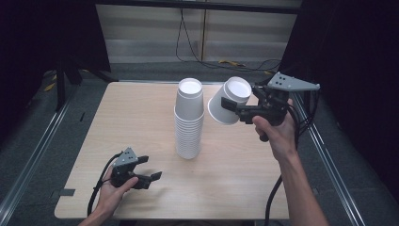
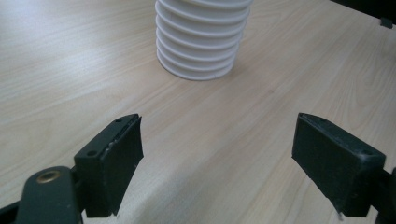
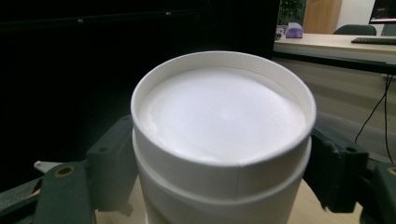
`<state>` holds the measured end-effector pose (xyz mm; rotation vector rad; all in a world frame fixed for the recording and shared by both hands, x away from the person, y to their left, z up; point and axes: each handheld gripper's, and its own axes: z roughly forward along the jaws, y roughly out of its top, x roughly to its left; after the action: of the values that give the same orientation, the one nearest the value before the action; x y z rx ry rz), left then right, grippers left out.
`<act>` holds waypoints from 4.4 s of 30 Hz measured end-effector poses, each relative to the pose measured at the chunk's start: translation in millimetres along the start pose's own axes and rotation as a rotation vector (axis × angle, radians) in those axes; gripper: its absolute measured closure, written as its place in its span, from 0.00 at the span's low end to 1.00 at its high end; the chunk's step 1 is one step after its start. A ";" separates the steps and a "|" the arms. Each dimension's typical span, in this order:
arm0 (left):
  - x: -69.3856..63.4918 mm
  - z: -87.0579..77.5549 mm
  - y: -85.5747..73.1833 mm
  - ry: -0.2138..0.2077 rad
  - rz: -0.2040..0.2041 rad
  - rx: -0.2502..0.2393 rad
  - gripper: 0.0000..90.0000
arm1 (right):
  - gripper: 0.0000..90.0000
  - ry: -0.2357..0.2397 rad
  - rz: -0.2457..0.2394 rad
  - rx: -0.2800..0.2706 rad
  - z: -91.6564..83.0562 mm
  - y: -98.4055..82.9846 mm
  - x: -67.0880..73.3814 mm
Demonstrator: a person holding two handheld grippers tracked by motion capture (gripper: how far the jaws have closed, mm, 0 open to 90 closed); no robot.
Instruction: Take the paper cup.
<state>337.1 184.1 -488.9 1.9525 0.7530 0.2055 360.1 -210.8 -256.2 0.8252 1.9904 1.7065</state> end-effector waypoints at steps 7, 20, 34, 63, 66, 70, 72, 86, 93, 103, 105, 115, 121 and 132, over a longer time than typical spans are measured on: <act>-5.4 -1.9 13.3 -0.011 0.047 -0.005 0.18 | 0.24 0.009 0.013 0.042 3.2 -22.2 0.4; -18.9 0.7 47.7 -0.054 0.123 -0.051 0.18 | 0.24 0.032 0.061 0.090 -5.9 -59.8 1.0; -32.3 9.3 73.7 -0.158 0.144 -0.128 0.18 | 0.24 0.096 0.083 0.143 11.9 -89.0 7.5; -40.8 16.4 54.8 -0.277 0.097 -0.184 0.17 | 0.24 0.290 0.216 0.161 56.5 -152.6 29.7; -41.9 17.4 54.5 -0.292 0.087 -0.198 0.17 | 0.25 0.307 0.236 0.160 58.3 -154.7 30.1; -43.5 20.1 56.1 -0.323 0.081 -0.212 0.17 | 0.25 0.328 0.254 0.145 61.9 -156.2 32.8; -45.8 20.1 56.1 -0.289 0.087 -0.206 0.17 | 0.25 0.333 0.252 0.147 63.7 -157.1 35.2; -53.4 30.0 54.0 -0.334 0.078 -0.146 0.13 | 0.25 0.384 0.224 0.146 74.4 -161.1 51.5; -55.1 35.6 51.7 -0.331 0.091 -0.142 0.06 | 0.25 0.400 0.216 0.140 77.7 -163.4 57.2; -60.3 40.6 52.9 -0.325 0.114 -0.119 0.12 | 0.25 0.396 0.202 0.125 77.7 -164.2 62.2; -59.7 39.1 52.7 -0.322 0.123 -0.116 0.12 | 0.25 0.398 0.210 0.131 77.8 -164.6 62.5; -57.6 36.9 52.8 -0.323 0.160 -0.076 0.16 | 0.24 0.404 0.200 0.156 78.9 -165.9 63.7; -57.6 36.5 54.2 -0.334 0.173 -0.041 0.16 | 0.23 0.410 0.215 0.187 79.3 -165.5 63.6; -54.4 36.1 51.1 -0.320 0.176 0.011 0.17 | 0.15 0.374 0.236 0.241 78.9 -164.8 60.5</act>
<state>331.3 109.3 -453.7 1.9999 0.3753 -0.0075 335.1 -125.9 -427.1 0.9039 2.4716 1.8880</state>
